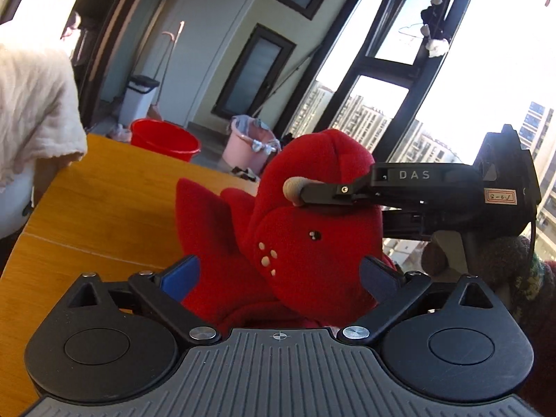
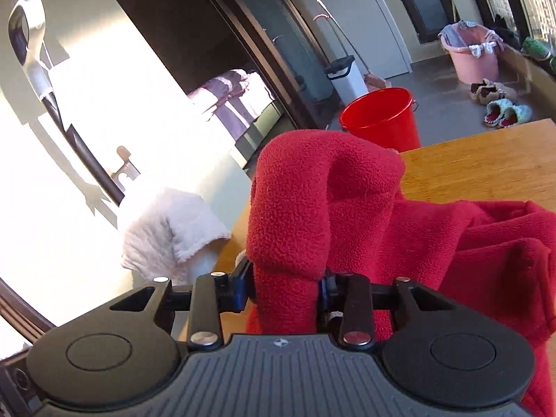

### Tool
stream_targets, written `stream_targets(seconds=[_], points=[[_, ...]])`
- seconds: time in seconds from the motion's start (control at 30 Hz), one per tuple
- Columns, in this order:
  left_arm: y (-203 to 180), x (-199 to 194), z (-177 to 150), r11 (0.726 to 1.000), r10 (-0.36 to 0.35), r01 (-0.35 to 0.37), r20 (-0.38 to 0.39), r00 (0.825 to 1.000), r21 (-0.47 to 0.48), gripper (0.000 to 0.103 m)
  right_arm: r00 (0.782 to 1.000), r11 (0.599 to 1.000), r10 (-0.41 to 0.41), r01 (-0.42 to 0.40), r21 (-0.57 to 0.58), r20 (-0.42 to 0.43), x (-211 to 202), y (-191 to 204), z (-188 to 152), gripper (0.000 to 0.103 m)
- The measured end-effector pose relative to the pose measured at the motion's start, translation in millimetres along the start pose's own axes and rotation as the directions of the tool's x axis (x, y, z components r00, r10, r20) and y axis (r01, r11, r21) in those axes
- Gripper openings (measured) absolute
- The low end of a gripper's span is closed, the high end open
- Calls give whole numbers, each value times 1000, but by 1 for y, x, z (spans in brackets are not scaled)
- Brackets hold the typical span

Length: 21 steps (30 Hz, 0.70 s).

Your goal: Fold clothes

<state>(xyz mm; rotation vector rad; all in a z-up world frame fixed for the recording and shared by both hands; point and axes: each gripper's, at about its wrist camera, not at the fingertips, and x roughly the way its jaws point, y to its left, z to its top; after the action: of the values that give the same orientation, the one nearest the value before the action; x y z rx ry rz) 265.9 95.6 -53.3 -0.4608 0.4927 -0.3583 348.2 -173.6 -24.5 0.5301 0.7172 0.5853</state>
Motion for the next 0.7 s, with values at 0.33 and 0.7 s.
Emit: stream_targets(seconds=[0.33,0.7], points=[[22,-15,17,997,44,-41,51,998,-66,103,929,928,-142,6,371,341,-71,-89,-35,28],[-82,40,51,977,-177,174,20,984,127,103,942,942,-209,122,312,262,-83,-118,-102,37]])
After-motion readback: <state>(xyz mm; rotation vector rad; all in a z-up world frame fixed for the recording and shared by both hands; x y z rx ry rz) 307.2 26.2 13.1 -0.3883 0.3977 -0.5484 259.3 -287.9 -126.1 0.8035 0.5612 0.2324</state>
